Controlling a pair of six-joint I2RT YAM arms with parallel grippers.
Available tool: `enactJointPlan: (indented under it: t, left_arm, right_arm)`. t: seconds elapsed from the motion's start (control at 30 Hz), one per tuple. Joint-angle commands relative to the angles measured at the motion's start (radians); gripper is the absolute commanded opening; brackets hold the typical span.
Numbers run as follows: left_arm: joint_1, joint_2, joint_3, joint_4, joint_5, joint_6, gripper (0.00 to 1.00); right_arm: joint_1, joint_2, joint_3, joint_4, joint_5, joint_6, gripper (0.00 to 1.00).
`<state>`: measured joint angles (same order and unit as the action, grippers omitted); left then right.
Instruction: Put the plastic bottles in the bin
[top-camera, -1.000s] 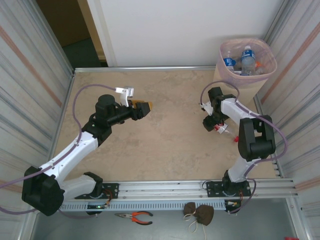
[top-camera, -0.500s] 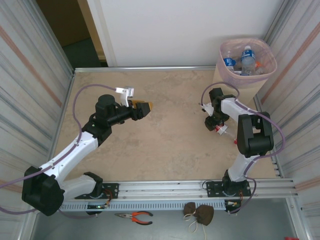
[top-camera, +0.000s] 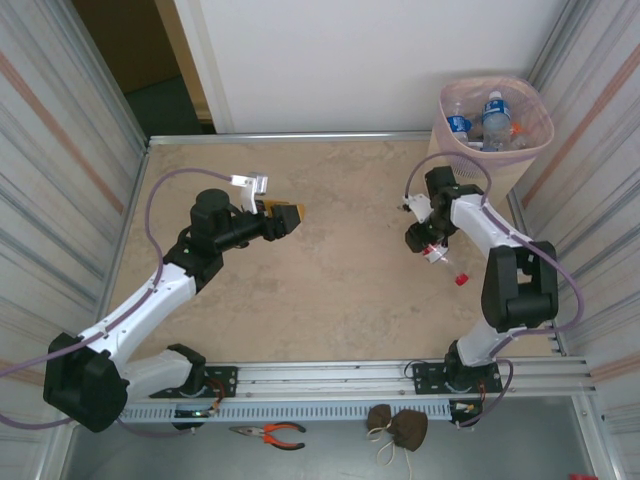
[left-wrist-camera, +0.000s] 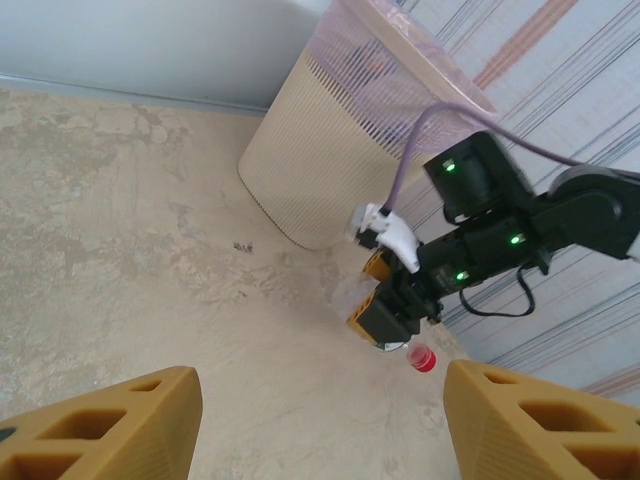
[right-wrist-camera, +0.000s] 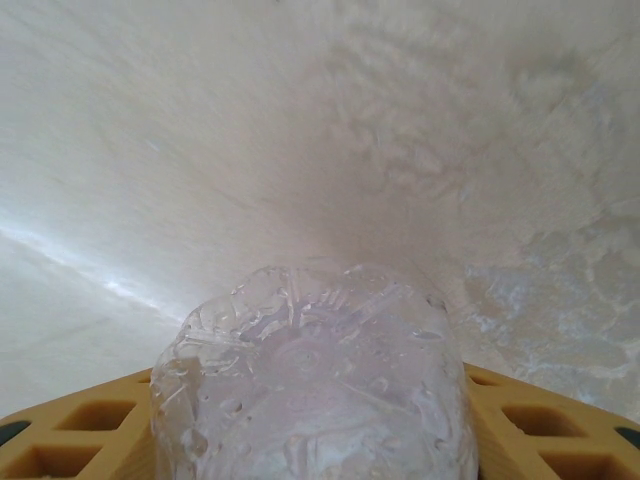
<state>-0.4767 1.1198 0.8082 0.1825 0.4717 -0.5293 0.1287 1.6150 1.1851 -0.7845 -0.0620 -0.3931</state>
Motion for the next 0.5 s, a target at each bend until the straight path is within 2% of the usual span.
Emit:
enactJointPlan:
  t: [0.0, 0.27, 0.47]
  left_arm:
    - [0.008, -0.025, 0.003, -0.002, 0.005, -0.007, 0.65]
    - [0.009, -0.02, 0.003, 0.006, 0.003, -0.006, 0.65]
    - [0.009, -0.021, 0.003, 0.015, 0.001, -0.005, 0.66]
  right_arm:
    - [-0.023, -0.085, 0.063, -0.056, -0.162, 0.063, 0.56]
    - [-0.096, -0.212, 0.186, -0.075, -0.392, 0.158, 0.53]
    - [-0.181, -0.262, 0.345, -0.036, -0.53, 0.274, 0.53]
